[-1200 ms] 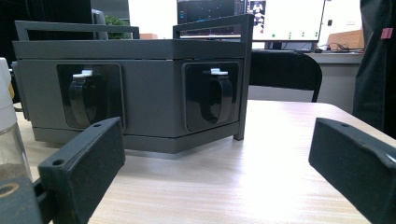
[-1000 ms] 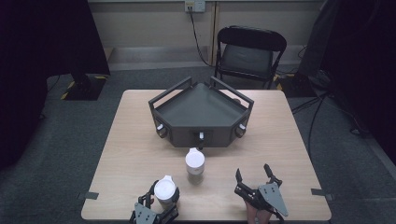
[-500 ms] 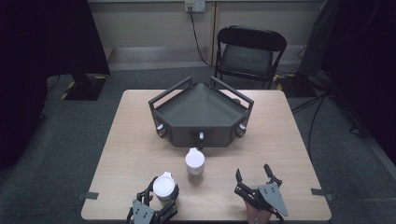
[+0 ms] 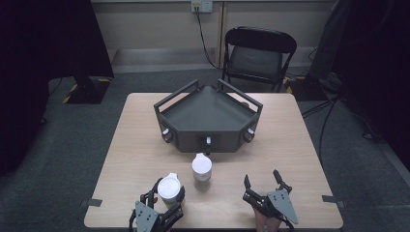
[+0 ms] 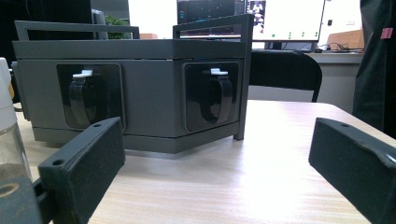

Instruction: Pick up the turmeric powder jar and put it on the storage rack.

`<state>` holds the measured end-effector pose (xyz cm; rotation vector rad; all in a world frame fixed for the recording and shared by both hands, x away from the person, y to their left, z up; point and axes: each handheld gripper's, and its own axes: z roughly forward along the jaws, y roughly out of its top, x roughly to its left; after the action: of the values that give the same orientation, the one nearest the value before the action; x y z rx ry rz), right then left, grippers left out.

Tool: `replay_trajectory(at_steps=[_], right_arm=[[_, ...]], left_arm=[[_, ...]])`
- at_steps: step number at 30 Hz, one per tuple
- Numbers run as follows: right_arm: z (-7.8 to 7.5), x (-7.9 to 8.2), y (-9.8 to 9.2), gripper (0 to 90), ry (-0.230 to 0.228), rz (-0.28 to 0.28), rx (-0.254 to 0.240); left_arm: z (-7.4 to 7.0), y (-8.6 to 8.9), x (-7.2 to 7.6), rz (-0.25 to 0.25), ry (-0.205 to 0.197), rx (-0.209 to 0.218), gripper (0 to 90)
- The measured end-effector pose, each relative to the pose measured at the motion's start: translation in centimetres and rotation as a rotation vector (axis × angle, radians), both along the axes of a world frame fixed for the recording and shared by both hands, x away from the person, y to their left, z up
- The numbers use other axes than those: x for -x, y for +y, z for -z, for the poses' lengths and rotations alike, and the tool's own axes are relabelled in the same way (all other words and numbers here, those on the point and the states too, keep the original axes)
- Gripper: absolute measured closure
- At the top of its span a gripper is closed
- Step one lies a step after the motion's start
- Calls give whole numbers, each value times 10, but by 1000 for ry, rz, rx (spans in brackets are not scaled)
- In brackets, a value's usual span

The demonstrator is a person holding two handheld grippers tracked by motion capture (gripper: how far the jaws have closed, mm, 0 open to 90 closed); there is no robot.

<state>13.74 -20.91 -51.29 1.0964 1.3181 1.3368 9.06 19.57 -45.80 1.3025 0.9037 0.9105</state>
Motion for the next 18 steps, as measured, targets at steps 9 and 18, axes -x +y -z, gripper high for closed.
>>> replay_trajectory(at_steps=[9,18], right_arm=[[0,0,0,20,0,0,0],[0,0,0,20,0,1,0]], left_arm=[[-12,5,-8,25,-13,3,310],[-22,7,-16,42,-19,6,309]])
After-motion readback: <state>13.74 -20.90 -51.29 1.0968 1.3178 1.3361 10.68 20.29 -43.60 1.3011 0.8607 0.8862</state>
